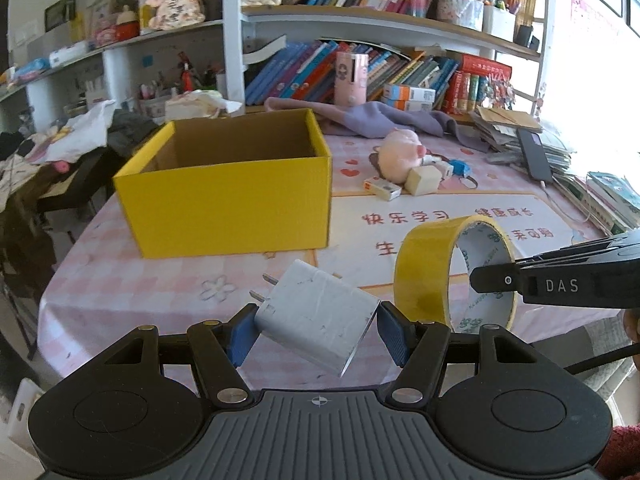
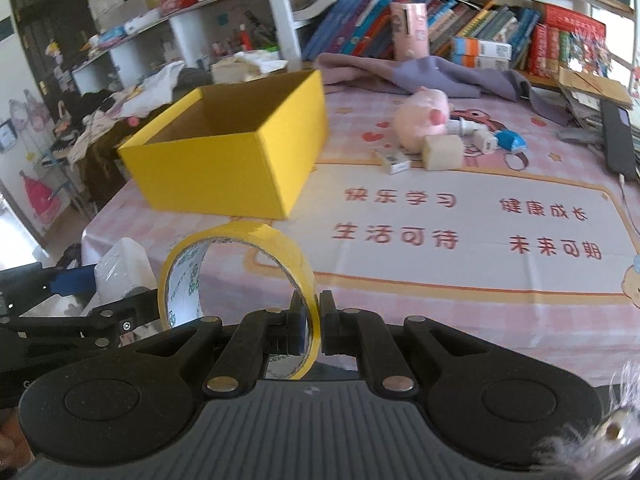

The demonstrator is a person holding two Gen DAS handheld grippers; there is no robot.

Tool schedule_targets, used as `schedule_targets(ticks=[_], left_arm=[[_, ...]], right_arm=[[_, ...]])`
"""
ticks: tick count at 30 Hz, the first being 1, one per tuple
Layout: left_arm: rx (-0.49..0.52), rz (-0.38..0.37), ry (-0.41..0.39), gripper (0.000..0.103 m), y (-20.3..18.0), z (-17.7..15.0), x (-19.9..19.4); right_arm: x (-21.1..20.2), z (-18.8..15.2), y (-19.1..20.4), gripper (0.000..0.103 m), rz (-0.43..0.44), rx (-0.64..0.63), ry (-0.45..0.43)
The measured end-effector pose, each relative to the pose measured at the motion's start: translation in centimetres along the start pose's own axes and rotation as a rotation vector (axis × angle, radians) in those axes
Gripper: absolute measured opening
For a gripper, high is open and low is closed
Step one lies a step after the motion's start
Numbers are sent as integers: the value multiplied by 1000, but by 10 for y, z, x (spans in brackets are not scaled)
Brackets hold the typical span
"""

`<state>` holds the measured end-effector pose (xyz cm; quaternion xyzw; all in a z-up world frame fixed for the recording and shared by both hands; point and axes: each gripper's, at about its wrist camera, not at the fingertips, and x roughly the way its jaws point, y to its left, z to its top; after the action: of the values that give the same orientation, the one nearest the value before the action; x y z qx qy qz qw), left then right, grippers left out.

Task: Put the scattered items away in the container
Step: 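Carry the charger and tape roll with both grippers over the yellow box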

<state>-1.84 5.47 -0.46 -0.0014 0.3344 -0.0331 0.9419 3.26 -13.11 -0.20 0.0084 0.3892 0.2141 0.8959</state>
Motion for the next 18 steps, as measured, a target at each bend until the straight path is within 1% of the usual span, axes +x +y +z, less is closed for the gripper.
schedule_targets(ticks=[8,18], left_arm=[[-54,30,-3,64,26,-13,-15],[-106,72,8,64,49,-22,-22]], right_arm=[[0,-5,37,6,27,-71,17],[12,-3,69,7,79,-150,52]])
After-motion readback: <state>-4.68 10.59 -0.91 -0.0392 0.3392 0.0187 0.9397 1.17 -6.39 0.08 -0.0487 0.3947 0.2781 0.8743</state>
